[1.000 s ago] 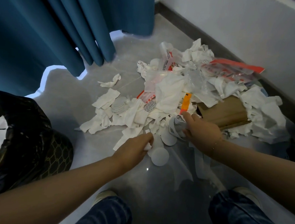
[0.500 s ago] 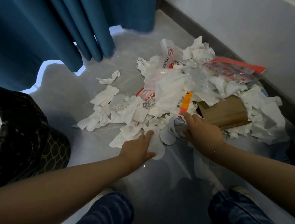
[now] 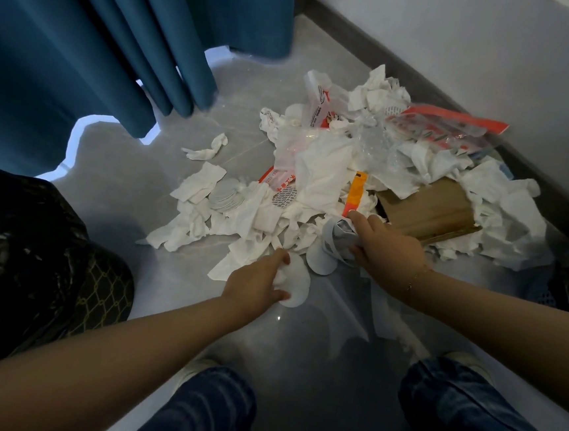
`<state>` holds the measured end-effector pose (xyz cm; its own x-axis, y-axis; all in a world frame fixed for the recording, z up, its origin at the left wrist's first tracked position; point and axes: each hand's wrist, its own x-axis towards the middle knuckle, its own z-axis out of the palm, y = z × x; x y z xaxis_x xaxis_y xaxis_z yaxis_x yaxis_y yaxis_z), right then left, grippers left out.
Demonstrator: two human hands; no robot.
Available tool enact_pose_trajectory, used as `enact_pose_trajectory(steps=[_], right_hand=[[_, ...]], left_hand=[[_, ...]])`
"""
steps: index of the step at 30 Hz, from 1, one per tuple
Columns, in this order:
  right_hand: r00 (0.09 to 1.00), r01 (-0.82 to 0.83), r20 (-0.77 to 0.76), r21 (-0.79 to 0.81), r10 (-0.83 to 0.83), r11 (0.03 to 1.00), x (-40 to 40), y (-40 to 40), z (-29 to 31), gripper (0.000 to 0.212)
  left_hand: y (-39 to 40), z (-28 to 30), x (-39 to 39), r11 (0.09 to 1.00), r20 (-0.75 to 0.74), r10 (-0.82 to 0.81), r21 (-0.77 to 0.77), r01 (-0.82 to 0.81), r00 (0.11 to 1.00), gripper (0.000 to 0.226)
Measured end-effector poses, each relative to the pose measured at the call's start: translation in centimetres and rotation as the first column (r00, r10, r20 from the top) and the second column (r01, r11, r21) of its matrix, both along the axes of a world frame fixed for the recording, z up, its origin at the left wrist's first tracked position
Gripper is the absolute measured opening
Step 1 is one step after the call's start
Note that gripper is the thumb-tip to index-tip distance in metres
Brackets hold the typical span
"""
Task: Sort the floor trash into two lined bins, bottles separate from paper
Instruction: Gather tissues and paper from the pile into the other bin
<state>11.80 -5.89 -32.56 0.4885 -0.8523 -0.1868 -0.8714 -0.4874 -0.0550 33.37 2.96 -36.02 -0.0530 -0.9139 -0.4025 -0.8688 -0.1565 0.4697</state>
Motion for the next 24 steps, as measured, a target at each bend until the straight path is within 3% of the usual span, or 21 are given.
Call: enact_pose_trajectory(steps=[13, 17, 24], right_hand=[[1.0, -0.008, -0.005, 0.011, 0.008, 1.0, -0.2, 0.0, 0.1, 0.054], [1.0, -0.011, -0.013, 0.013, 0.011, 1.0, -0.2, 0.0, 0.0, 0.054], [1.0, -0.01, -0.009, -0.004, 0.01, 1.0, -0.3, 0.0, -0.1, 0.054]], left_hand=[[-0.4, -0.3, 0.5, 0.999, 0.014, -0.041, -0.021, 0.041, 0.999, 0.047], [0.1, -0.7, 1.0, 0.994, -0.015, -0.028, -0.104, 0.026, 0.999, 0.032], [-0.5, -0.7, 1.3, 0.99, -0.081, -0.093, -0.114, 0.084, 0.992, 0.02]])
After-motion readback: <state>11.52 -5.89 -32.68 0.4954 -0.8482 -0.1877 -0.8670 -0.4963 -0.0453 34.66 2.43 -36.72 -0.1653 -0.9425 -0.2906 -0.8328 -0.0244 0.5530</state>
